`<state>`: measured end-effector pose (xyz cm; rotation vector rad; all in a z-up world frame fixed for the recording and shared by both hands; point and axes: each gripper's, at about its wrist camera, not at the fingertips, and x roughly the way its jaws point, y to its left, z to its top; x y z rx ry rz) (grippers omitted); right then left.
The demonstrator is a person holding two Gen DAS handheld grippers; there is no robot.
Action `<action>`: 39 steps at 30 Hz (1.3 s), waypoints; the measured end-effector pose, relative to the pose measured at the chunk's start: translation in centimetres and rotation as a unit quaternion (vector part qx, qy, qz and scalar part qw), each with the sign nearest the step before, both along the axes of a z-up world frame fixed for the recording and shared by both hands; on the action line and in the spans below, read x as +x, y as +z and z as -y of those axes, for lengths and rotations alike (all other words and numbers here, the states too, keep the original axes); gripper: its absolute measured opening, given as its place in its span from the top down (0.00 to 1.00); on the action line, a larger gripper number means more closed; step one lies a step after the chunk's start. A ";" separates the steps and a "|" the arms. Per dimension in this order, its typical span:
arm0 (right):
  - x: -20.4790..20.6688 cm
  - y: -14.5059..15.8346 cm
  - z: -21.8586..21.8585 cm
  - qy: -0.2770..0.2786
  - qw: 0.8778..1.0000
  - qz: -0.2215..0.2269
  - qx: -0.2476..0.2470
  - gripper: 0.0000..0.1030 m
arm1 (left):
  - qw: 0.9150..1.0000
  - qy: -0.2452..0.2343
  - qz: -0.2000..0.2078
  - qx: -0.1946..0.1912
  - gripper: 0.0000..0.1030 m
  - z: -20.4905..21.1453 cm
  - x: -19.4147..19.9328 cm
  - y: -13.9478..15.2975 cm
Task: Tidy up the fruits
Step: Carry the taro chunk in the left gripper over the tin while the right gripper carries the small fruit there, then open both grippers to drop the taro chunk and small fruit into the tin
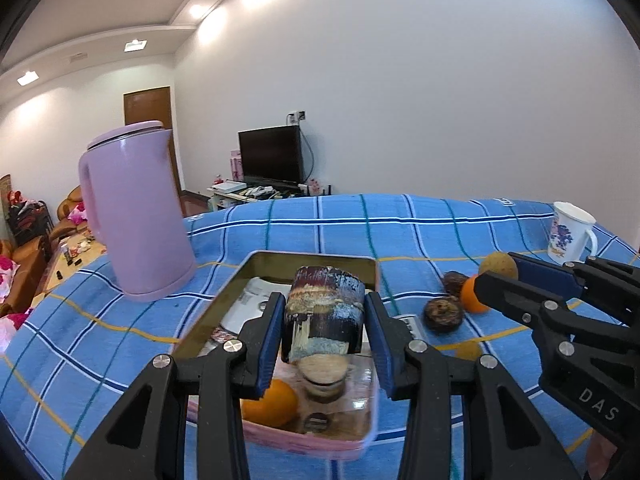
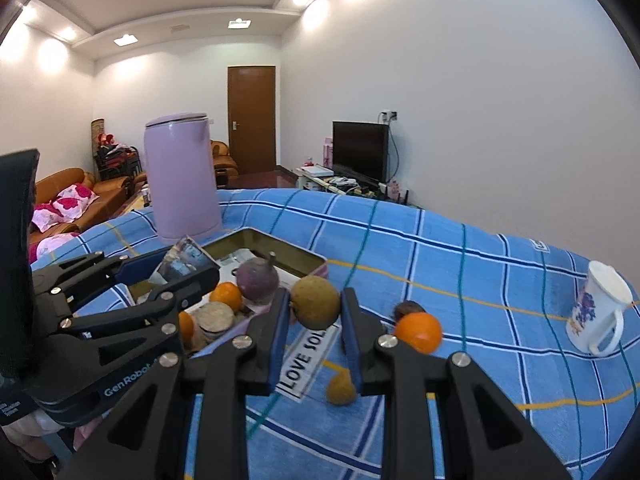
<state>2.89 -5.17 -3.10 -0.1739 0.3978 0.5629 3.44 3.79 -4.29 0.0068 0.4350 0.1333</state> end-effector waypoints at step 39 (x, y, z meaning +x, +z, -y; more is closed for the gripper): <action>2.4 -1.7 -10.3 0.070 0.997 -0.040 -0.015 0.72 | 0.995 0.073 -0.061 0.001 0.59 -9.8 1.5 -1.7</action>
